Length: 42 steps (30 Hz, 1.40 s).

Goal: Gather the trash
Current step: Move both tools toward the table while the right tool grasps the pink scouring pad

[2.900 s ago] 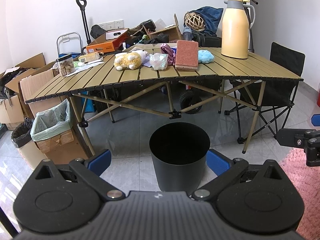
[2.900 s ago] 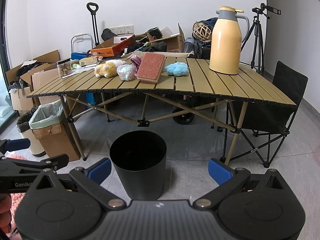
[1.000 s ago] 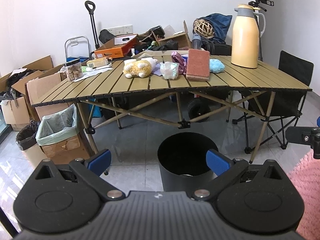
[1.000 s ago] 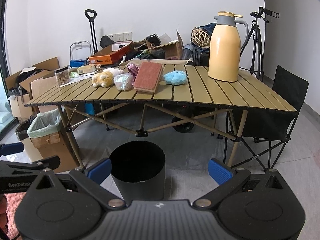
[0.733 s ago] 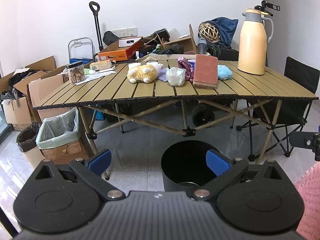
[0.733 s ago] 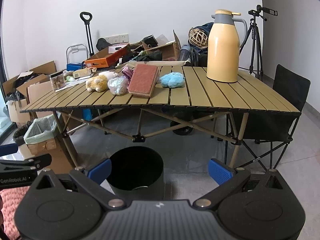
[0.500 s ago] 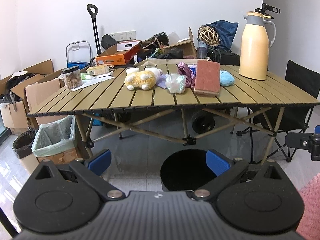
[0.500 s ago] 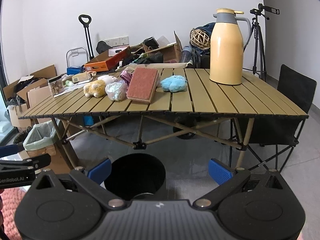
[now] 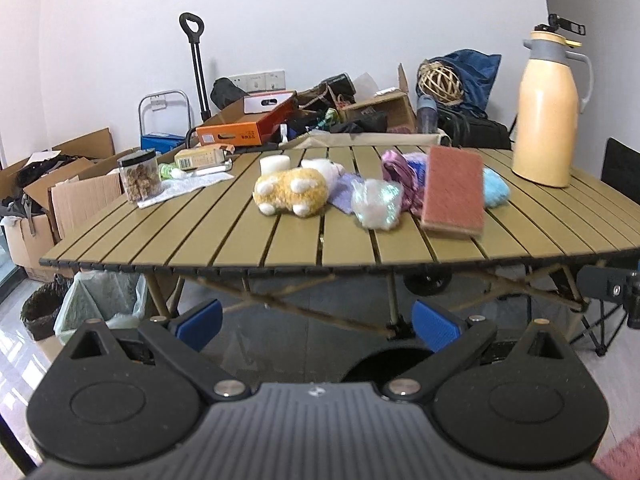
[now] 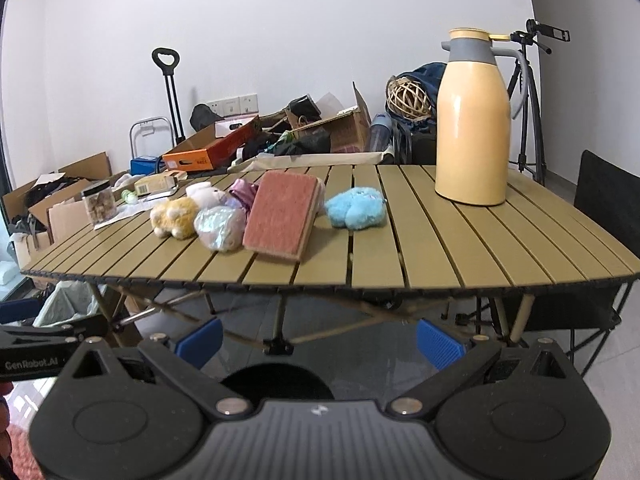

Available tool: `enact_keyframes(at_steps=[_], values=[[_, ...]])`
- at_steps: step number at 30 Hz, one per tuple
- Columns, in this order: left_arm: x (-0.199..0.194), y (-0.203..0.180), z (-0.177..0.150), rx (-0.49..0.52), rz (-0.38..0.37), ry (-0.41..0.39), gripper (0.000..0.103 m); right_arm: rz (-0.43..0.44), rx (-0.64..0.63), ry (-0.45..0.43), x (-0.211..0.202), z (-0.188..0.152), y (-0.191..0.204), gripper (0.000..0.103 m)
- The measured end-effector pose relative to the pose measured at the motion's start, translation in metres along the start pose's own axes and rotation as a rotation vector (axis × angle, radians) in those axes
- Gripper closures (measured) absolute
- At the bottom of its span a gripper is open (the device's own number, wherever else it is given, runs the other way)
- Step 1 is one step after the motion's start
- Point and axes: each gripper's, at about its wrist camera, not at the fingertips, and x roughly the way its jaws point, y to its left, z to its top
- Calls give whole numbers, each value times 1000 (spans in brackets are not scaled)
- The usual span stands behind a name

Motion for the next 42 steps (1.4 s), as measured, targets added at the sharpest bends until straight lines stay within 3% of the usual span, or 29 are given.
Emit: enact_keyframes(at_steps=[21, 30, 39, 42], values=[[104, 19, 63, -73, 58, -14, 0, 69, -2, -87, 127, 57, 26, 0], [133, 35, 69, -103, 75, 6, 0, 32, 26, -86, 169, 65, 37, 0], [152, 40, 73, -128, 52, 49, 0, -79, -46, -69, 200, 65, 51, 0], [155, 40, 73, -135, 44, 63, 0, -70, -24, -51, 207, 65, 50, 0]])
